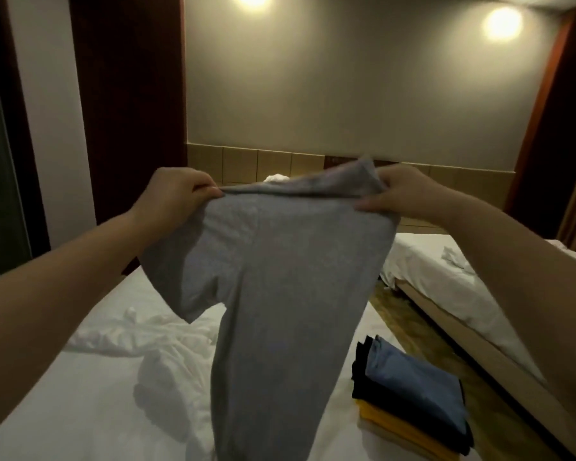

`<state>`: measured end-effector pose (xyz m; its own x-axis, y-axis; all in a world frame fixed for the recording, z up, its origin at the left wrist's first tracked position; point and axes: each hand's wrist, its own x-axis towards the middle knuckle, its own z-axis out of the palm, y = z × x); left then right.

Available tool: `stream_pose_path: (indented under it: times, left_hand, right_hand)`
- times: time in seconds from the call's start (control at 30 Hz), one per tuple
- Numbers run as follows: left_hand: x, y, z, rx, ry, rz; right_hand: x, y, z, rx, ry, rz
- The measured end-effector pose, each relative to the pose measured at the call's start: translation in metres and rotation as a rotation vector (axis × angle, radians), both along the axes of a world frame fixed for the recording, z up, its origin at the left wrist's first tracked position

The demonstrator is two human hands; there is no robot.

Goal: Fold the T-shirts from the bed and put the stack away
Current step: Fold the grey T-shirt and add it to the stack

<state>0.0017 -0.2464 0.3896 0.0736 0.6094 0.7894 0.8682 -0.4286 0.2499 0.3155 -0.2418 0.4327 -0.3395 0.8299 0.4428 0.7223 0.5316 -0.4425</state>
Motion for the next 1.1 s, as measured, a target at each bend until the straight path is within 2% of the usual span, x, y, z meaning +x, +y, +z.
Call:
stream_pose_path:
  times: [0.07, 0.17, 0.27, 0.37, 0.43, 0.53, 0.6, 0.67, 0.9, 1.0, 1.1]
  left_hand:
    - [-0.005, -0.002, 0.003, 0.016, -0.042, 0.029]
    - [-0.016, -0.004, 0.003, 0.041, 0.027, 0.068]
    - [-0.02, -0.012, 0.005, 0.08, 0.03, 0.04]
    - [-0.018, -0.019, 0.012, 0.106, 0.034, 0.041]
    - [-0.019, -0.025, 0.019, 0.112, 0.066, 0.016]
    - [-0.021, -0.037, 0.028, 0.079, 0.086, -0.048]
    - [-0.022, -0.042, 0.028, -0.028, 0.09, -0.097]
    - [-0.023, -0.045, 0.024, -0.157, 0.041, -0.135]
    - [-0.025, -0.045, 0.013, -0.509, -0.139, -0.279]
    - [-0.029, -0.037, 0.007, -0.608, -0.179, -0.354]
    - [-0.026, -0.005, -0.007, -0.659, -0.133, -0.268]
  right_hand:
    - [-0.008, 0.003, -0.003, 0.06, 0.119, -0.012]
    - [-0.015, 0.01, -0.011, 0.131, -0.035, -0.057]
    - [-0.017, 0.008, 0.0, 0.239, 0.076, -0.068]
    - [-0.018, -0.001, 0.015, 0.333, 0.008, -0.062]
    - [-0.016, -0.012, 0.024, 0.35, 0.042, -0.049]
    - [-0.003, -0.023, 0.031, 0.118, 0.04, -0.007]
    - [0.004, -0.027, 0.029, -0.05, -0.027, 0.012]
    - [0.009, -0.026, 0.028, -0.155, -0.012, 0.045]
    - [0.014, -0.021, 0.022, -0.314, 0.184, 0.13]
    - [0.016, -0.015, 0.014, -0.415, 0.208, 0.199]
    - [0.016, 0.012, -0.003, -0.51, 0.255, 0.175]
